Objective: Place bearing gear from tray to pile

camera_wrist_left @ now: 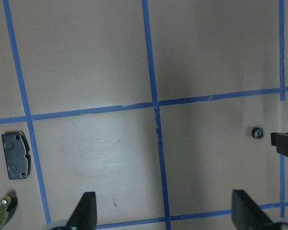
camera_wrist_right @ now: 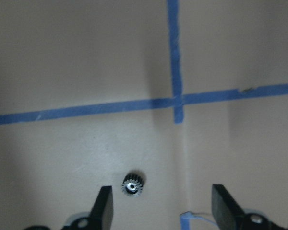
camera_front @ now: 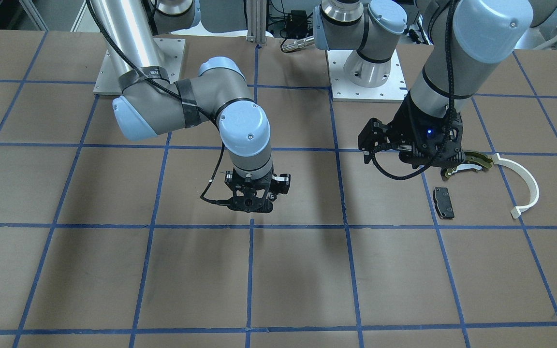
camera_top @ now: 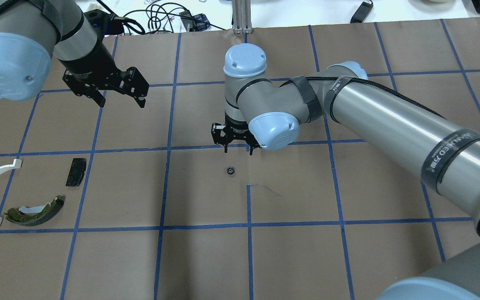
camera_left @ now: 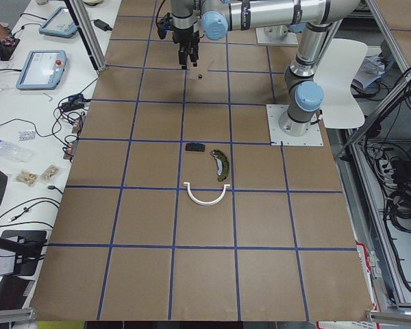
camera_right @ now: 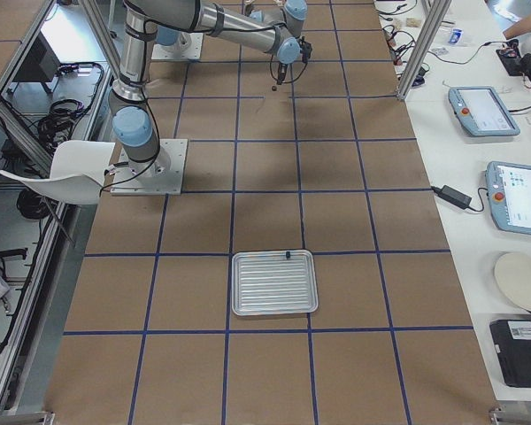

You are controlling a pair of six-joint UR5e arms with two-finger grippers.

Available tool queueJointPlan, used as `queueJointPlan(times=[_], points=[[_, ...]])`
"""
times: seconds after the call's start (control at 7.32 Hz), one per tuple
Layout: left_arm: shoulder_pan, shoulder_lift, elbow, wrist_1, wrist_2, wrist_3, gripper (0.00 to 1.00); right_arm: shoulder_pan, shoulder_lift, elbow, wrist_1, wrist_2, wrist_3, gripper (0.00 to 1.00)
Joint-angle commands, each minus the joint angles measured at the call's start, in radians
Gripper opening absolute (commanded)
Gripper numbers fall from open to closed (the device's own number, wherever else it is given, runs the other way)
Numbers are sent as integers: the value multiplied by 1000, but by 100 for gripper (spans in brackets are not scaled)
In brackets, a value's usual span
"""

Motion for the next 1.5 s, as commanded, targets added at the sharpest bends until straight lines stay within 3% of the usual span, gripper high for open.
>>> queueJointPlan(times=[0.0,0.41,0.55,0.96,1.37], points=[[-28,-57,1,23,-7,-57,100,-211,-70,4,60,-61,-252,90],[-236,-165,0,146,-27,-212,100,-508,-154,-2,113,-194,-730,90],[-267,-200,-19,171,-28,-246,100,-625,-160,1,119,-202,-951,89],[-343,-272,-221,476,-33,-323,100,-913,-173,4,117,-198,-1499,89],[-355,-297,-267,501,-89,-326,100,-1102,-121,9,49,-207,-2015,88]])
